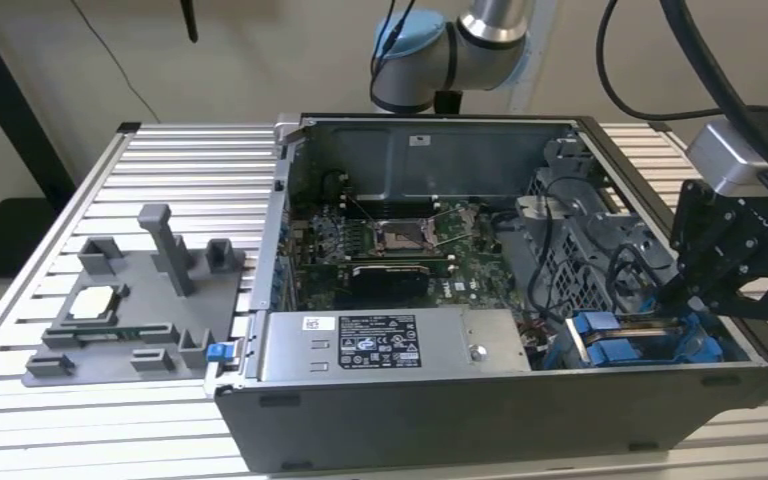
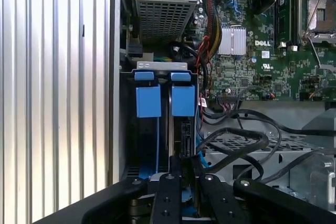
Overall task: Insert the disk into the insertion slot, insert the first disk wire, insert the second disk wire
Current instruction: 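Insert the first disk wire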
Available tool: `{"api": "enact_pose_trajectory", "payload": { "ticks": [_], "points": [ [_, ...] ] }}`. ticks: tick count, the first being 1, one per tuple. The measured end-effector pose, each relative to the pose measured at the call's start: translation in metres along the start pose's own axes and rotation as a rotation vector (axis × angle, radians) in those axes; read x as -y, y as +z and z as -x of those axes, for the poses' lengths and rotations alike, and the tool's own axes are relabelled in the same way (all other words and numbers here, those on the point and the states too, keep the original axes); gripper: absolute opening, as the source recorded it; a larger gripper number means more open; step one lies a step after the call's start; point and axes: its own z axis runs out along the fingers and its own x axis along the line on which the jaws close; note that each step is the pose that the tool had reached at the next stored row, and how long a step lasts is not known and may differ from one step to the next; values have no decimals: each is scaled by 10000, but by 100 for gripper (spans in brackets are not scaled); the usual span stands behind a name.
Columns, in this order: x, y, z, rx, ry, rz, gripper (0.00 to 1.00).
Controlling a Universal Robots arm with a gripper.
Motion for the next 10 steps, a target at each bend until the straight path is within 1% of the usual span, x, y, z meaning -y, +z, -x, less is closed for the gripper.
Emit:
{"api": "enact_pose_trajectory", "payload": {
  "ticks": [10],
  "points": [
    [16,6,42,0,1,0,0]
  ]
}}
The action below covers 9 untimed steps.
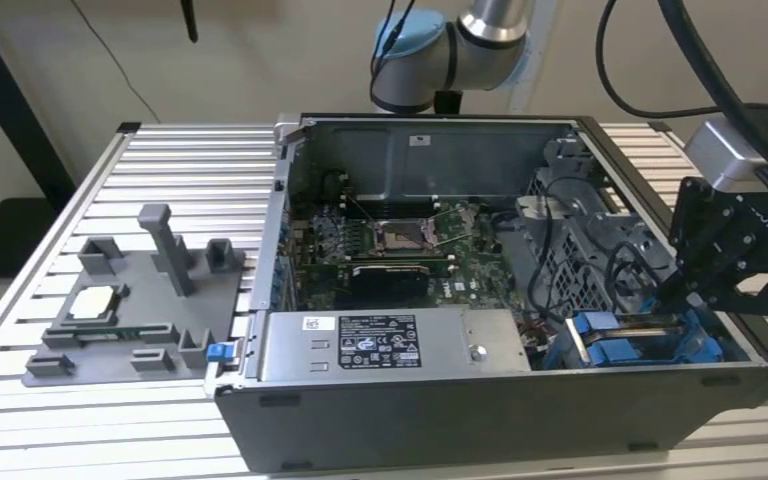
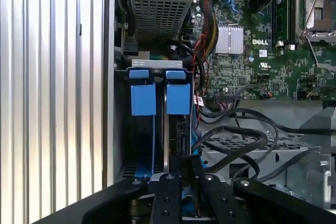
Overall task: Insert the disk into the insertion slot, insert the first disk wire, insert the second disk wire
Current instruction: 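Insert the first disk wire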
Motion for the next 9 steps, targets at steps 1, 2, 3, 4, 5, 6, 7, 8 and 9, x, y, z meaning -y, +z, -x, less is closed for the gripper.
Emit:
{"api": "enact_pose_trajectory", "payload": {
  "ticks": [1,2,3,4,5,6,7,8,9],
  "points": [
    [0,0,0,0,0,0,0],
    [1,0,0,0,-1,0,0],
    [1,0,1,-1,-1,0,0],
    [1,-1,1,-1,-1,0,0],
    [1,0,1,0,-1,0,0],
    [1,0,2,-1,-1,0,0],
    [1,0,4,0,-1,0,0],
    [1,0,6,-1,-1,0,0],
    [2,0,7,1,-1,0,0]
  ]
}}
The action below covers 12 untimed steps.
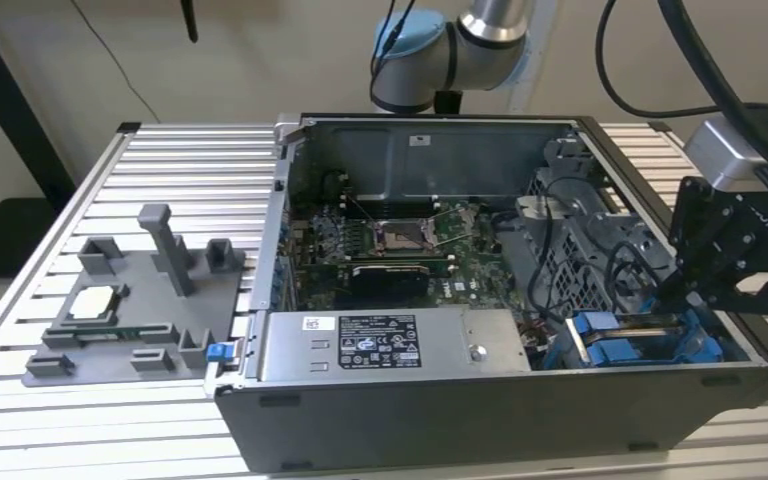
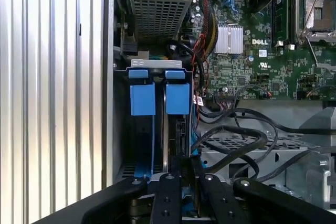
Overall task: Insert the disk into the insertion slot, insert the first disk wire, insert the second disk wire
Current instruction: 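Insert the first disk wire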
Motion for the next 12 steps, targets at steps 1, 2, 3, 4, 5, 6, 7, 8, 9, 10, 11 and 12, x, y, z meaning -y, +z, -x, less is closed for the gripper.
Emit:
{"api": "enact_pose_trajectory", "payload": {
  "ticks": [1,2,3,4,5,6,7,8,9,10,11,12],
  "points": [
    [0,1,2,3,0,0,0],
    [1,4,4,6,0,0,0],
    [2,8,6,5,-1,0,0],
    [2,14,8,4,0,0,0],
    [3,20,9,5,-1,0,0],
    [4,29,7,4,1,0,0],
    [8,37,7,4,-1,0,0],
    [11,46,6,3,-1,0,0],
    [13,55,5,5,-1,0,0],
    [13,59,8,2,1,-1,0],
    [14,64,13,2,1,0,0],
    [16,68,16,6,0,0,0]
  ]
}}
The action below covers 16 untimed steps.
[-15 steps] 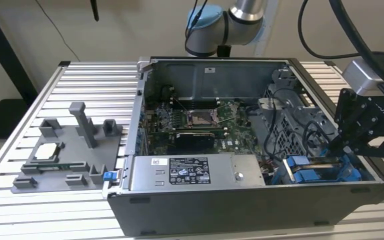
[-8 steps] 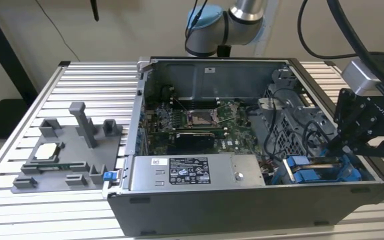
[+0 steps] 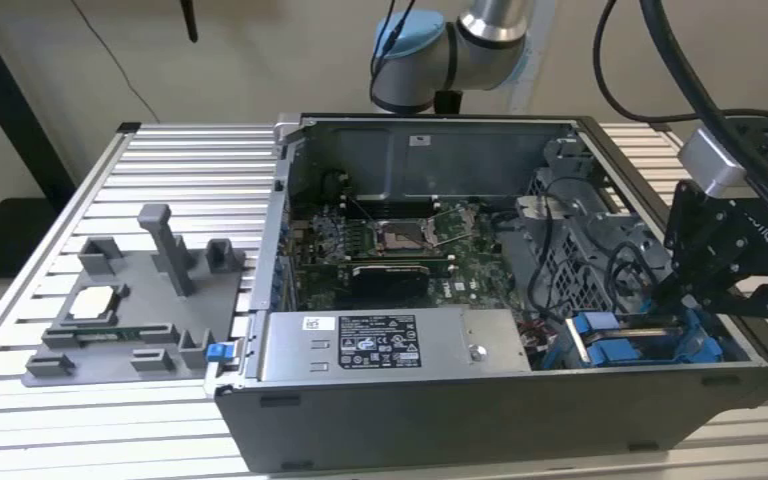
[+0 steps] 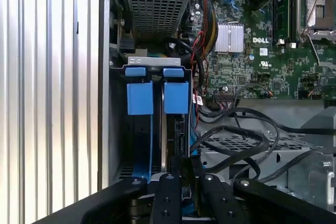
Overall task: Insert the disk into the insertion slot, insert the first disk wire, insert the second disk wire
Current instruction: 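Insert the first disk wire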
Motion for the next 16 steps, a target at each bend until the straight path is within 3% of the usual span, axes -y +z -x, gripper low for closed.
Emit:
{"api": "enact_pose_trajectory", "payload": {
  "ticks": [16],
  "points": [
    [24,71,2,0,-51,5,0]
  ]
}}
